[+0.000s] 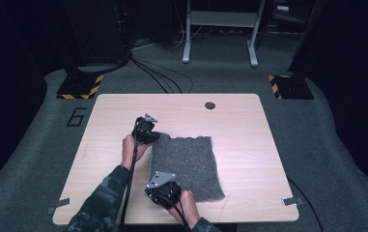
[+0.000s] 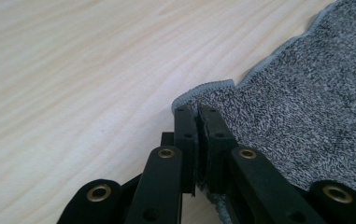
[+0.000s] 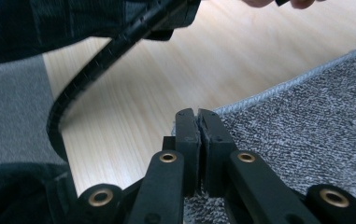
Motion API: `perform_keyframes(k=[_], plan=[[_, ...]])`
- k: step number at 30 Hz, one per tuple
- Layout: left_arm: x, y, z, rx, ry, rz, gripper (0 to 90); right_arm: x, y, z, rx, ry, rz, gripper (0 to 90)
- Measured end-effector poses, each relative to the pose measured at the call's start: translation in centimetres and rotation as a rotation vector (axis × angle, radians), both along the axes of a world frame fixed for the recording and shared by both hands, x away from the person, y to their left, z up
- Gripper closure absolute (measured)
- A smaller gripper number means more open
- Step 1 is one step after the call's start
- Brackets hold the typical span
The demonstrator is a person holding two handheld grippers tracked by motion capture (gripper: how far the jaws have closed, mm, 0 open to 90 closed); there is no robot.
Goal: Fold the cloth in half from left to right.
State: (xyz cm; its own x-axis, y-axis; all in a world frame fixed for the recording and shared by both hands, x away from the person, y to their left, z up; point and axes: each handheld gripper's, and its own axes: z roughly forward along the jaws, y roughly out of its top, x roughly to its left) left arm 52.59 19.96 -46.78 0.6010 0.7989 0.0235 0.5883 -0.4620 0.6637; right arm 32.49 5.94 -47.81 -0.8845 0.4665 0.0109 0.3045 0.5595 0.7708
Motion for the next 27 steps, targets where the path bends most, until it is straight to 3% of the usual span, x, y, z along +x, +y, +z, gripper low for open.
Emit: perform_keyframes(k=[15,22,27], plan=[[-0.1,2.3,5.5,0.129,-0.031,0.055,86.1,-0.1,1.2,4.3,0.130,-0.095,0.022,88.0],[0.4,0.7,6.5,0.178,-0.023,0.037,85.8,-0.4,0.3,4.6,0.158,-0.097,-0.004,88.0],[0.7,-1.1,6.1,0.176,-0.013,0.005,85.8,-0.6,-1.1,4.1,0.149,-0.084,-0.027,87.9]])
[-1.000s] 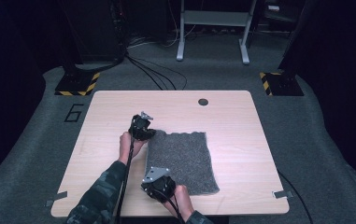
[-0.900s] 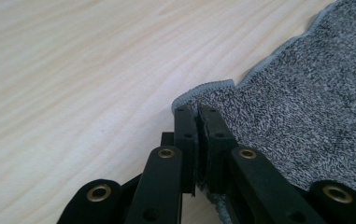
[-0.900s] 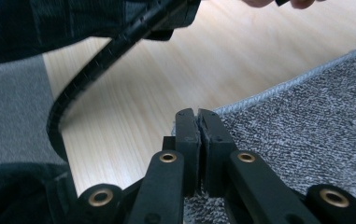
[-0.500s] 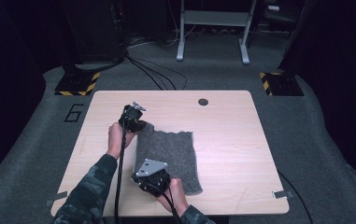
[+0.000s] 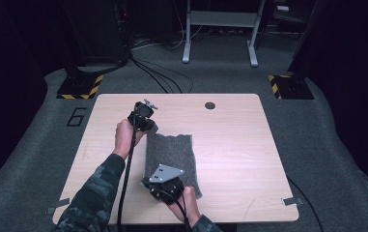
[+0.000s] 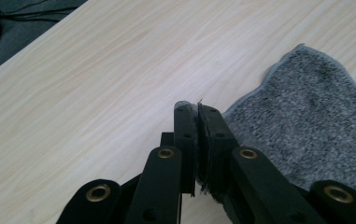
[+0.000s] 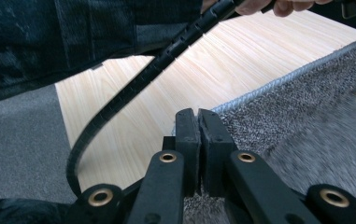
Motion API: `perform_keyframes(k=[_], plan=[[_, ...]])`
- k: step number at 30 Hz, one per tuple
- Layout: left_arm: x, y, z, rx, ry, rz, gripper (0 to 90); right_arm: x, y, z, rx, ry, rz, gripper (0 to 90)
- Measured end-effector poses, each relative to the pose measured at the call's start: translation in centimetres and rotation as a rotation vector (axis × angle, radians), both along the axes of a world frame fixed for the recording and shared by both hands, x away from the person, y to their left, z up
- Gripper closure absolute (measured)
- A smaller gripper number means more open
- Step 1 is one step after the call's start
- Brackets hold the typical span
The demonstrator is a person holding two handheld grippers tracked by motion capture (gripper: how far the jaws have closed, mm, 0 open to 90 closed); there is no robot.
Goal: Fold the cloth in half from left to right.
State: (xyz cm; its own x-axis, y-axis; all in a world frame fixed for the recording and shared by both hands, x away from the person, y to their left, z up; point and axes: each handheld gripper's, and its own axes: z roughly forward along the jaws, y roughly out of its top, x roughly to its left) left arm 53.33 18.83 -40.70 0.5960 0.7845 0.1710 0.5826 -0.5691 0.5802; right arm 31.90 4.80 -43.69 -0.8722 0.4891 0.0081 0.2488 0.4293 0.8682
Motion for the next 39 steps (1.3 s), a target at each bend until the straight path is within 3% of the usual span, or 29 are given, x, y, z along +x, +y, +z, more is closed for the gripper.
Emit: perform_keyframes(k=[16,30,39], plan=[[1.5,-4.8,-1.9,-0.043,0.025,-0.053,85.7,0.3,-4.7,-1.8,-0.034,0.057,-0.107,87.6],[2.0,-7.2,-3.6,-0.059,0.030,-0.074,85.6,0.7,-7.3,-3.8,-0.073,0.112,-0.165,87.5],[2.4,-8.4,-4.1,-0.055,0.045,-0.087,85.6,0.8,-8.6,-3.7,-0.072,0.124,-0.189,87.5]])
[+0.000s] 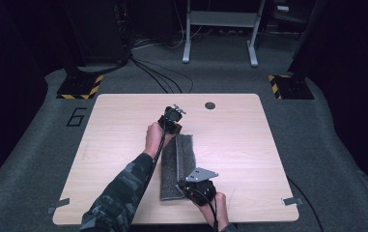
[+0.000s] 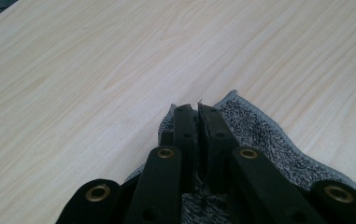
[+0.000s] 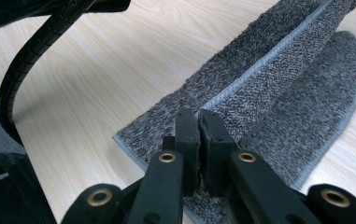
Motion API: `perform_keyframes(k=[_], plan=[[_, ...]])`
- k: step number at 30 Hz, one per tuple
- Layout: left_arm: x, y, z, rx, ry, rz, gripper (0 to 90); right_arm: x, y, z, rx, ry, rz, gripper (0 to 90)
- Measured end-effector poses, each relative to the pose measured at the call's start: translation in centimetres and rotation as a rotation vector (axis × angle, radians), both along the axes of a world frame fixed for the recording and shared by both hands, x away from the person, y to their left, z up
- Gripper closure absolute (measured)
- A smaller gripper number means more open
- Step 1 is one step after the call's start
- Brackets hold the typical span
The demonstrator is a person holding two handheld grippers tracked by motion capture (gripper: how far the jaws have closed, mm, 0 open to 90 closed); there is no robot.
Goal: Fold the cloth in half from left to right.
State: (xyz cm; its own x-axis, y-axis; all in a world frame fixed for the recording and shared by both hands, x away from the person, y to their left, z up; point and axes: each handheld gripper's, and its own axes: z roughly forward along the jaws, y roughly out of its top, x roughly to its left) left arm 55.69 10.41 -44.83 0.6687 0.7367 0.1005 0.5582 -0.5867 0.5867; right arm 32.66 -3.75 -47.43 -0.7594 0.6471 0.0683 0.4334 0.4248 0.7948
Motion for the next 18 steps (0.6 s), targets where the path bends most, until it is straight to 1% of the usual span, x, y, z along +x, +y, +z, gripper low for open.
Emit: perform_keyframes(k=[1,3,5,6,7,8,11,13,15,17,18], plan=[[0.0,-0.1,-0.1,-0.006,0.000,0.003,85.5,0.0,-0.1,0.0,0.005,-0.005,-0.007,87.5],[0.1,-0.3,-0.1,-0.009,0.006,-0.001,85.5,-0.1,-0.4,0.0,0.005,0.003,-0.016,87.4],[0.1,-0.6,-0.2,-0.004,0.009,-0.002,85.4,-0.1,-0.8,0.0,0.006,0.000,-0.022,87.4],[0.1,-0.7,-0.3,-0.011,0.011,-0.004,85.4,-0.2,-1.0,0.0,0.002,0.008,-0.025,87.4],[0.1,-0.8,-0.3,-0.008,0.009,-0.009,85.3,-0.1,-1.2,0.0,0.006,0.011,-0.032,87.3],[0.1,-0.9,-0.4,-0.010,0.007,-0.003,85.3,-0.1,-1.4,-0.1,0.000,0.015,-0.034,87.3],[0.2,-1.4,-0.8,-0.019,0.022,-0.011,85.0,-0.2,-1.8,-0.3,-0.006,0.024,-0.037,87.1],[0.3,-1.7,-1.0,-0.031,0.029,-0.011,84.1,-0.2,-2.0,-0.4,-0.010,0.029,-0.051,86.6],[0.4,-1.9,-1.1,-0.031,0.029,-0.020,76.6,-0.2,-2.3,-0.6,-0.021,0.042,-0.056,84.3],[0.4,-1.9,-1.1,-0.054,0.031,-0.014,61.0,-0.2,-2.6,-0.9,-0.027,0.054,-0.072,79.8],[0.3,-1.9,-1.0,-0.060,0.030,-0.009,53.8,-0.3,-2.9,-1.0,-0.034,0.062,-0.075,75.4]])
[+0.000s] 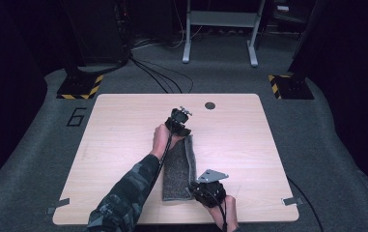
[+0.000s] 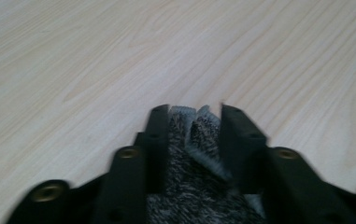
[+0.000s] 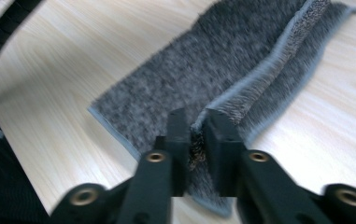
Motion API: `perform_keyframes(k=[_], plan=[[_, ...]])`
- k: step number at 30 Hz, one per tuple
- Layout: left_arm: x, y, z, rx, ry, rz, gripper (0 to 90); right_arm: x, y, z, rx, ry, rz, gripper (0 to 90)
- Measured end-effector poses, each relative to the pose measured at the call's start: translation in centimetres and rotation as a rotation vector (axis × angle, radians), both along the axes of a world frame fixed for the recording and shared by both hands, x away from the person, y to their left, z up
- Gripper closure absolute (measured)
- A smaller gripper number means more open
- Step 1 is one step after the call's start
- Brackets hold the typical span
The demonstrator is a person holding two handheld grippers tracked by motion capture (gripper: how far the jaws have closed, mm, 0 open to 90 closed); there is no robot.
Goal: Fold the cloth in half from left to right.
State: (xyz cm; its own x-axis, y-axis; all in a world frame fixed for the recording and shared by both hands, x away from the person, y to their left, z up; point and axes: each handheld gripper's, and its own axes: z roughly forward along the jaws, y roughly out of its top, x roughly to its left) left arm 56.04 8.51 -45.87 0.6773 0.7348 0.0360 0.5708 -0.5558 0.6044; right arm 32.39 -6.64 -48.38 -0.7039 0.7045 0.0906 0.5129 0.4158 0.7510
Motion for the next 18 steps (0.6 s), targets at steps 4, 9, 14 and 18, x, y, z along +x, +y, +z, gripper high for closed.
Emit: perform_keyframes(k=[4,9,14,18], plan=[[-0.3,1.0,0.9,-0.042,-0.017,0.030,36.3,0.1,-1.4,-0.2,-0.013,0.021,-0.032,59.7],[-0.6,3.0,1.5,-0.040,-0.040,0.064,27.9,0.7,-3.5,0.2,0.018,0.018,-0.084,41.4],[-0.8,5.4,0.6,0.001,-0.019,0.104,26.8,1.8,-3.7,0.6,0.032,0.008,-0.109,34.8],[-0.8,6.5,-1.0,0.032,0.007,0.127,26.6,3.2,-2.8,0.0,-0.012,0.012,-0.095,32.8]])
